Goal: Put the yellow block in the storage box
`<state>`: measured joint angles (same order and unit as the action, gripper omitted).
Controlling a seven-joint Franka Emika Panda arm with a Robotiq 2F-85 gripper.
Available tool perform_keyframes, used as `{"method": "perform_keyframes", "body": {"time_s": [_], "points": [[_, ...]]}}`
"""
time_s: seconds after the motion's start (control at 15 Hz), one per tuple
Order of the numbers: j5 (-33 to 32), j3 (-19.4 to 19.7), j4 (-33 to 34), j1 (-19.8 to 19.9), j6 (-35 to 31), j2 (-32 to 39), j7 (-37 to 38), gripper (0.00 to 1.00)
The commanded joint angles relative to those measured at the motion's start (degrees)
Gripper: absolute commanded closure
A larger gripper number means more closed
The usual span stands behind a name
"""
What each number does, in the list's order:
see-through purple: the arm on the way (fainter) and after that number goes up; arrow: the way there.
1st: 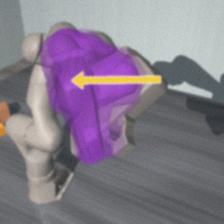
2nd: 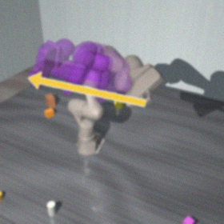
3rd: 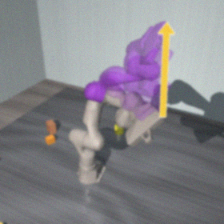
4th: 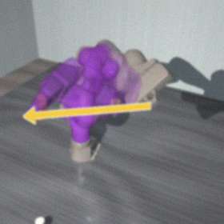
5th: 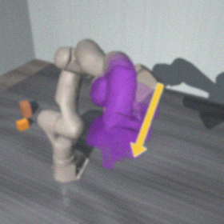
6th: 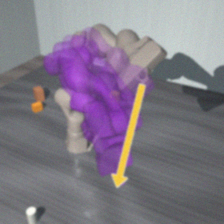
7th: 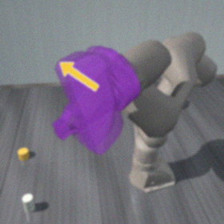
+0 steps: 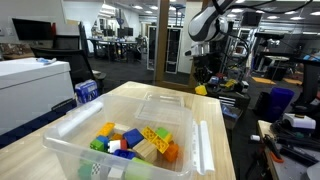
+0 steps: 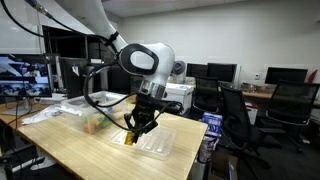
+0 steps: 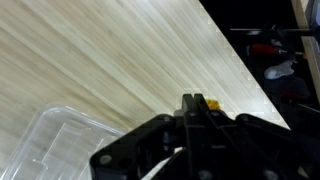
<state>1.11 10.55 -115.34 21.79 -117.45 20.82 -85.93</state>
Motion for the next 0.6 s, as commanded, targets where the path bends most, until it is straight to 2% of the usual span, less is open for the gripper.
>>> {"method": "perform_keyframes", "body": {"time_s": [0.0, 0.53], "points": [[-4.8, -0.9, -2.5, -3.9, 0.5, -4.4, 1.6, 0.99], [-10.8, -6.5, -3.5, -13.4, 0.1, -9.0, 0.3, 0.99]]}}
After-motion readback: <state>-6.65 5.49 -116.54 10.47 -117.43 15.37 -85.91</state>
